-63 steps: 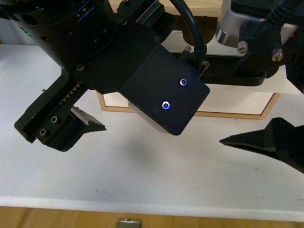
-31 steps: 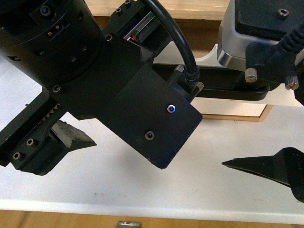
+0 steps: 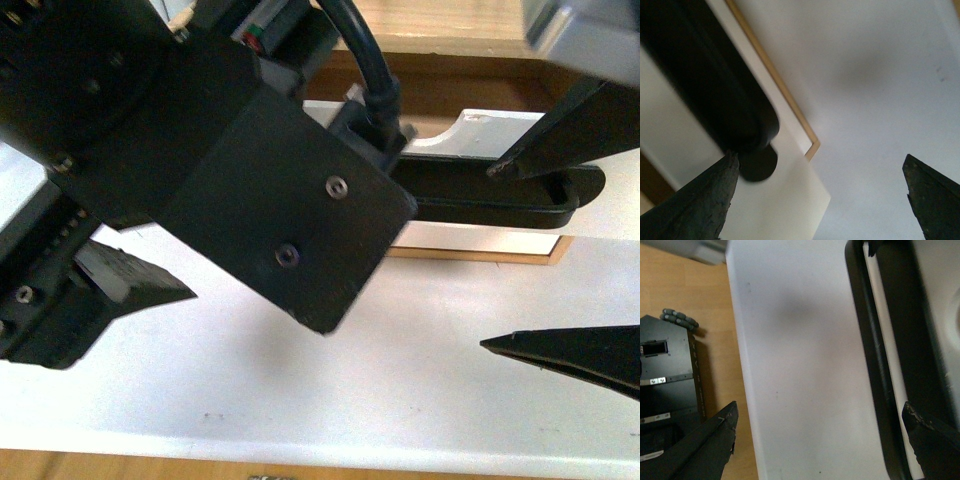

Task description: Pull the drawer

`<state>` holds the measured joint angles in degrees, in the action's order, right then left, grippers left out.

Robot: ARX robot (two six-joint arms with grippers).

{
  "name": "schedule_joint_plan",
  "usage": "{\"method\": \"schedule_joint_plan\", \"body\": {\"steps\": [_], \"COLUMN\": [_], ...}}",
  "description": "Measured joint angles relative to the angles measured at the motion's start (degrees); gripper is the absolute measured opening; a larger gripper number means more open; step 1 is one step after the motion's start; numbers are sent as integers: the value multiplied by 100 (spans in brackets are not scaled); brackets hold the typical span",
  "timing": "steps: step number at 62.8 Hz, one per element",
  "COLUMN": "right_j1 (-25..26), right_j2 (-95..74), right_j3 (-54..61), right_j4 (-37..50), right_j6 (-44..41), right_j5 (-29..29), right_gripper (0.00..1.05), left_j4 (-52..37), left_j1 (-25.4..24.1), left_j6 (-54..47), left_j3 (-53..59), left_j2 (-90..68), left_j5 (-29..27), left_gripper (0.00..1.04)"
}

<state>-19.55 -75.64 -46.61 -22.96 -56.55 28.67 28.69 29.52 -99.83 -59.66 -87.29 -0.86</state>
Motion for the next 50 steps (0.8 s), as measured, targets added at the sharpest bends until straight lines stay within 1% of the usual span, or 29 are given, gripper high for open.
{"method": "schedule_joint_plan", "body": {"steps": [10,16,24,29,34,38,41,43,45,50], "right_j1": [144,269,466,616,809,962,1071,1126,1180,1276], "right_j2": [330,579,901,1117,1425,1672,1838,1937,2037,2334], "right_j3": [-26,-31,-22,85,380,691,914,1049,1185,1600], "right_j4": [-13,127,680,1241,2026,2664,3080,3320,3552,4223], "right_j6": [35,109,313,584,1008,1381,1661,1805,1961,2452], "right_j5": [11,-11,-146,-302,-472,-581,-793,-909,-997,-1530], "right_gripper": [96,96,96,96,96,96,96,96,96,96], "left_j4": [-144,-332,-796,-1357,-2444,-3045,-3620,-3895,-4310,-4948], "left_j1": [-149,-258,-380,-507,-852,-1106,-1373,-1497,-1681,-2011], "left_j6": [114,278,592,933,1759,2286,3038,3318,3974,5143], "left_j3": [0,0,0,68,439,708,986,1130,1373,1906], "left_j2": [337,540,791,984,1357,1541,1703,1784,1941,2387], "left_j5": [118,334,673,918,1217,1368,1469,1445,1390,1388], "left_gripper": [98,98,98,98,98,98,98,98,98,98]}}
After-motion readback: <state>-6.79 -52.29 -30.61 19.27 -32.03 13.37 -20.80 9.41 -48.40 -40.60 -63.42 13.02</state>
